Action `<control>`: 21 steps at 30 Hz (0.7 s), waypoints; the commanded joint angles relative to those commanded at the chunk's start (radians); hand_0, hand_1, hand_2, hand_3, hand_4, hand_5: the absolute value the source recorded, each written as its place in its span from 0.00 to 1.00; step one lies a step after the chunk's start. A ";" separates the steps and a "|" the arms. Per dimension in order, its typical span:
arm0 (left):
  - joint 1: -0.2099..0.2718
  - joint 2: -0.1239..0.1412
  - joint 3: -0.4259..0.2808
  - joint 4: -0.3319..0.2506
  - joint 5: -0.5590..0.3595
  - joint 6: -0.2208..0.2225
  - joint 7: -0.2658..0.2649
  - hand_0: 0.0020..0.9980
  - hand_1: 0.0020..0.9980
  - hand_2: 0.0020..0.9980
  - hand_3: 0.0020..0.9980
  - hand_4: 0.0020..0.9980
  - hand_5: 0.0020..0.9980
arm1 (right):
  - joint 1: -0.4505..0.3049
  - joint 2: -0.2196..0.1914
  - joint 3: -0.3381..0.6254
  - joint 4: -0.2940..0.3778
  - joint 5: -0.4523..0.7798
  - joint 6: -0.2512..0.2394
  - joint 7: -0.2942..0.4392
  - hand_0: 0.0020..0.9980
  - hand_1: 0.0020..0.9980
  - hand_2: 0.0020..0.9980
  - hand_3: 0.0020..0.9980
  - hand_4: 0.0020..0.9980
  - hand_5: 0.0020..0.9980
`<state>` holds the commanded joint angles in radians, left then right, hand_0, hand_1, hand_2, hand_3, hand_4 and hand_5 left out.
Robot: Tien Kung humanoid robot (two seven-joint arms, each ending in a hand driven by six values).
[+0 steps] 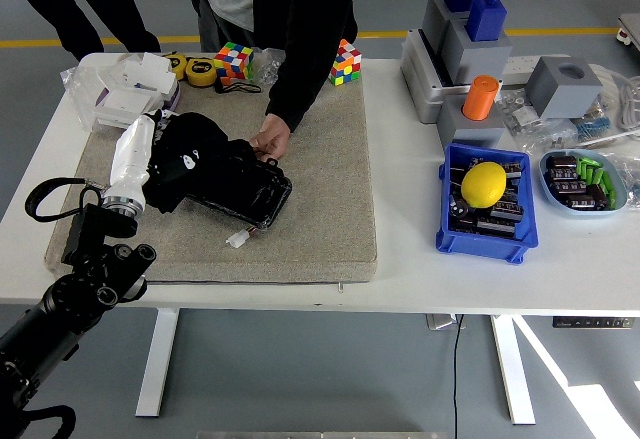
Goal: Pick the rag up,wipe the panel,place it on the desk
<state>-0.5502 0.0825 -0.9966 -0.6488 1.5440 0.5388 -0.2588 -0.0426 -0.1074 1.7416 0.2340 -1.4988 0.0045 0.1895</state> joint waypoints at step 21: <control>0.028 0.056 0.339 -0.268 -0.084 -0.023 0.046 0.23 0.22 0.27 0.57 0.60 0.00 | 0.000 0.000 -0.001 0.001 -0.001 0.002 0.000 0.53 0.56 0.49 0.52 0.89 0.36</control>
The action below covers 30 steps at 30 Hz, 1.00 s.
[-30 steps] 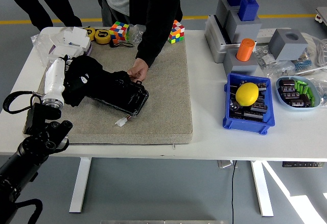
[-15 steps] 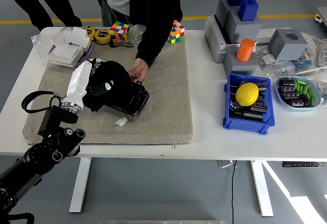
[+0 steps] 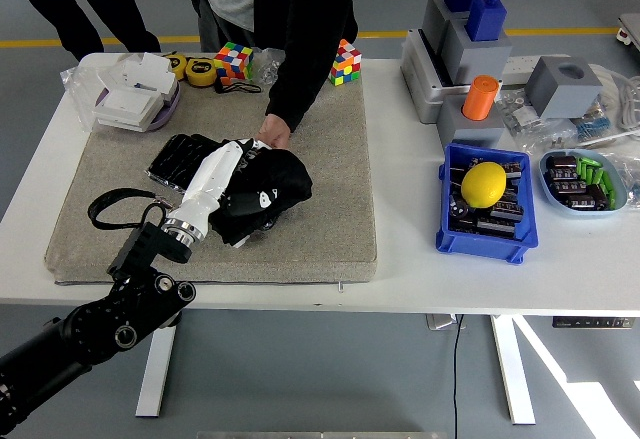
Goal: Pick the rag up,wipe the panel,place it on the desk
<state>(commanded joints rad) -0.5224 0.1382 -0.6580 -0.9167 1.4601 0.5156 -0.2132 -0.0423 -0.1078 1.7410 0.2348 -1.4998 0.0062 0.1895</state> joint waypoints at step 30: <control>-0.074 -0.043 -0.297 0.330 0.021 0.030 -0.088 0.23 0.22 0.27 0.57 0.61 0.00 | 0.001 -0.007 -0.016 -0.002 0.006 0.000 -0.001 0.53 0.56 0.49 0.52 0.89 0.36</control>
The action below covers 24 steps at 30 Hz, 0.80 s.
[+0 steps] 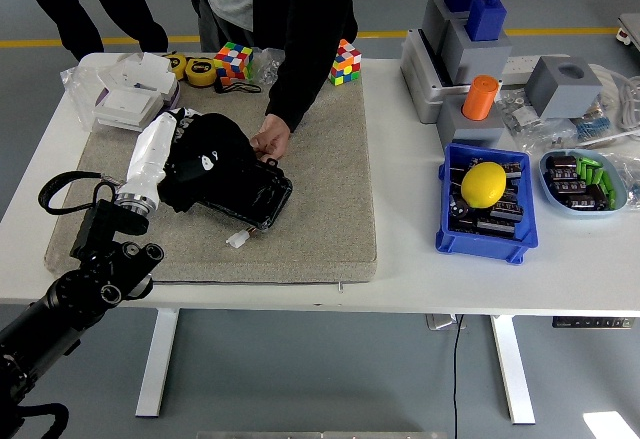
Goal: Pick the rag up,wipe the panel,place it on the desk
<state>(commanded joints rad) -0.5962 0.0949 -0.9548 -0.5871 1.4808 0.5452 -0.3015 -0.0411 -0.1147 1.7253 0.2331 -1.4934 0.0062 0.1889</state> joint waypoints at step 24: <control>-0.055 -0.024 -0.218 0.216 0.074 0.002 -0.032 0.23 0.23 0.27 0.57 0.61 0.00 | -0.001 0.005 0.007 0.001 0.001 0.000 0.000 0.54 0.56 0.49 0.52 0.89 0.36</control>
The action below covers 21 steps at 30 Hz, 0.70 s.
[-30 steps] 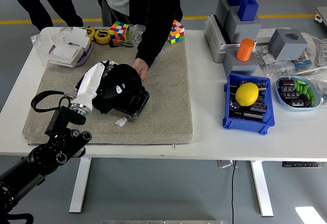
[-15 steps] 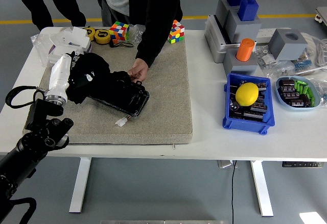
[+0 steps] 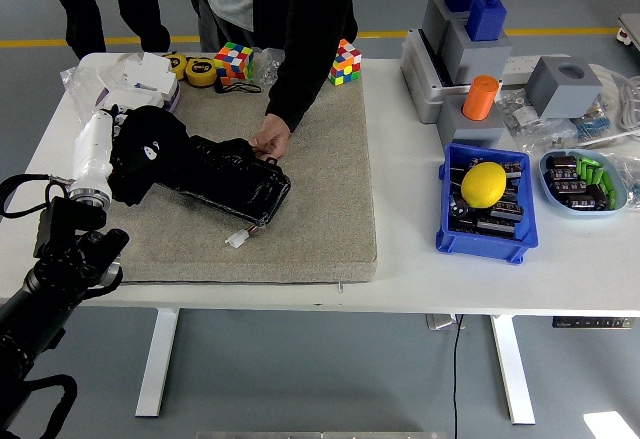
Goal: Pick the rag up,wipe the panel,place it on the desk
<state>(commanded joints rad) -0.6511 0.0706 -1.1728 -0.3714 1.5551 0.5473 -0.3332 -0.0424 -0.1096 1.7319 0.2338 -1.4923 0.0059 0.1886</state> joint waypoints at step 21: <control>0.076 0.048 0.283 -0.217 -0.149 -0.002 0.019 0.23 0.23 0.27 0.57 0.61 0.00 | -0.002 -0.001 0.004 0.002 -0.002 0.003 0.002 0.53 0.56 0.49 0.52 0.89 0.36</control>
<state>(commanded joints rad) -0.5748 0.1191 -0.8900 -0.5879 1.4056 0.5457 -0.3139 -0.0446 -0.1104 1.7355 0.2359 -1.4941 0.0092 0.1908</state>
